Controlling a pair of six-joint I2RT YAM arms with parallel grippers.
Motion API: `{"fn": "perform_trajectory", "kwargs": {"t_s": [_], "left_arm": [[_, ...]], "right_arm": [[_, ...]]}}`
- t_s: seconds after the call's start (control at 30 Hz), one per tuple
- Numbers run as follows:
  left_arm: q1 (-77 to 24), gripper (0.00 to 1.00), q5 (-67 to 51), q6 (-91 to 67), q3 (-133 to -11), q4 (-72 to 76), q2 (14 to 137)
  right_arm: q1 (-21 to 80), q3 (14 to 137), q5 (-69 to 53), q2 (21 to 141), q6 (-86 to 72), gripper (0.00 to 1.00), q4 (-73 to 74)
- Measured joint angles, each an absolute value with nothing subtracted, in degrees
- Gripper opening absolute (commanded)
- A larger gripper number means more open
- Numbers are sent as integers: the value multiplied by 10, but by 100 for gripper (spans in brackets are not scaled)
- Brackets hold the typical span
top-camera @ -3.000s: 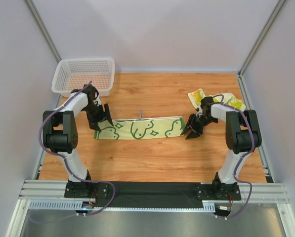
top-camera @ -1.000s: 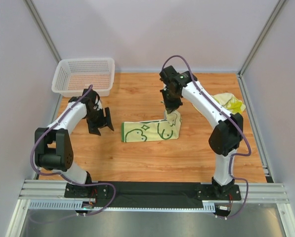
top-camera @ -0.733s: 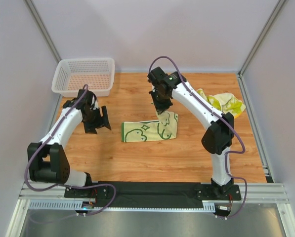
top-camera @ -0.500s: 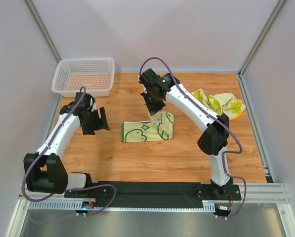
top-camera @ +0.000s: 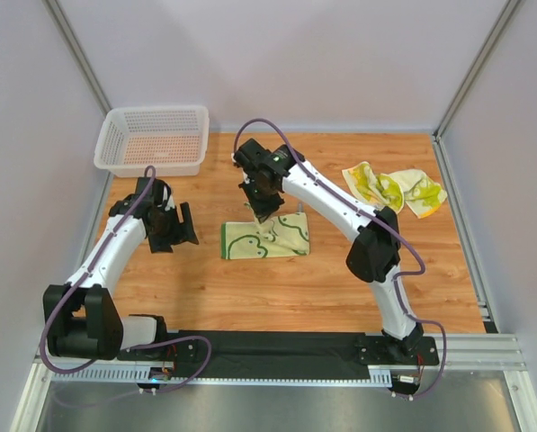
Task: Roll the towels
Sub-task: Fold the towel
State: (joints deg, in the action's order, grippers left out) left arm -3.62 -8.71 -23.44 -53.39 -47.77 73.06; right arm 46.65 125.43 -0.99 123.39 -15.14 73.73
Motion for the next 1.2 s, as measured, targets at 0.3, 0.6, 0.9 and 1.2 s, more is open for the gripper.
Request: {"fn": "perform_trajectory", "kwargs": {"t_s": [0.3, 0.6, 0.9, 1.2], "left_arm": [[-36, 84, -87, -234, -534, -473, 731], [-36, 83, -89, -234, -534, -473, 731], [-36, 83, -89, -234, -534, -473, 731], [-36, 83, -89, -234, -534, -473, 731]], "right_arm": [[492, 1247, -17, 1247, -152, 0, 708], [506, 1203, -22, 1249, -151, 0, 658], [522, 1195, -32, 1276, -151, 1, 620], [529, 1191, -69, 1308, -151, 27, 588]]}}
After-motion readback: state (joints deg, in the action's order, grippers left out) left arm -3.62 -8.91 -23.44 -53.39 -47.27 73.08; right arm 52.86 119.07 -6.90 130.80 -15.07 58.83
